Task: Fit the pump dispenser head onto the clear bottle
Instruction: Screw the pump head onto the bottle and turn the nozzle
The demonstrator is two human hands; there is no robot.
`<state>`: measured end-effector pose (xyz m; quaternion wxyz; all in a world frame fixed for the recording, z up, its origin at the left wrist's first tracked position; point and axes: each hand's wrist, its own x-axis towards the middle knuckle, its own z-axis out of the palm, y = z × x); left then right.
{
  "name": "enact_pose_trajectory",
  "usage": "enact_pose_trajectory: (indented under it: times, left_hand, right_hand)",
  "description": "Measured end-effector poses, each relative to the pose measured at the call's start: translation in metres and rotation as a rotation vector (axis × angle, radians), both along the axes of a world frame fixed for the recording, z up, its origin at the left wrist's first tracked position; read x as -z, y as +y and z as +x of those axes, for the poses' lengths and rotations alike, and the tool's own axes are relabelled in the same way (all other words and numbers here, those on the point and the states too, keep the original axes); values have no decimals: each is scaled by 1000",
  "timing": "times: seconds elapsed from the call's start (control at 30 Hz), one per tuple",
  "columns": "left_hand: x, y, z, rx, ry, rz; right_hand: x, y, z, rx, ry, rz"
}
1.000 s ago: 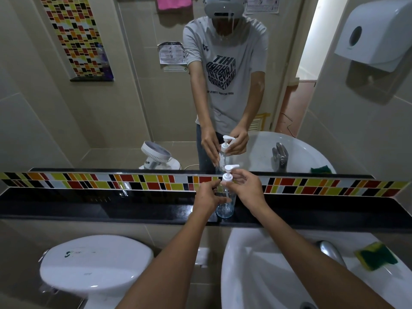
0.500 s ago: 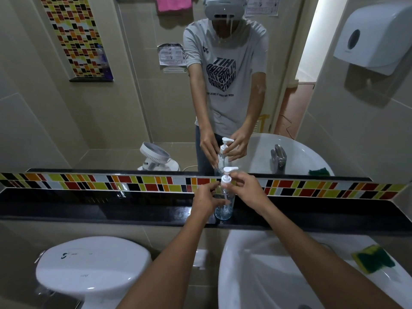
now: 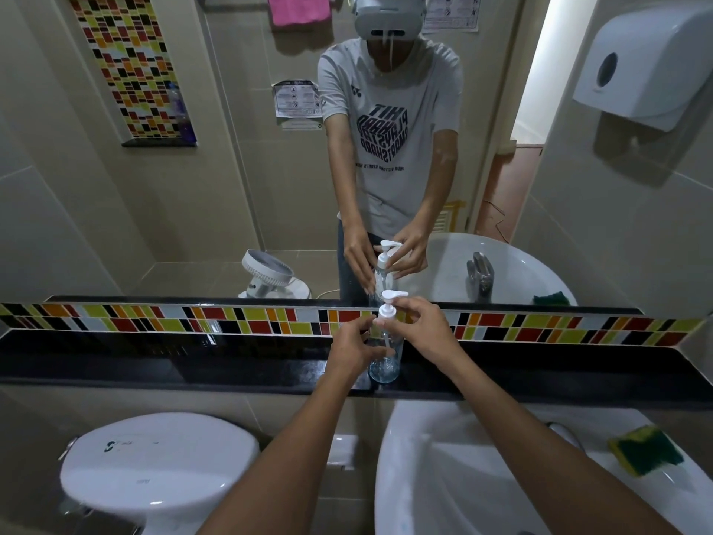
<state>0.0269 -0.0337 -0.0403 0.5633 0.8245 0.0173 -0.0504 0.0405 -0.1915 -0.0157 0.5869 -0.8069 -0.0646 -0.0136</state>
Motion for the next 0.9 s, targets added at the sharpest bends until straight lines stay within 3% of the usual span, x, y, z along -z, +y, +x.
enact_pose_trajectory:
  times: [0.13, 0.47, 0.9]
  left_hand:
    - [3, -1, 4, -20, 44, -29]
    - [3, -1, 8, -21, 71, 7]
    - [9, 2, 11, -13, 92, -42]
  right_hand:
    - [-12, -16, -3, -29, 59, 262]
    - [-15, -14, -10, 112, -107, 192]
    - [-29, -10, -8, 84, 21, 271]
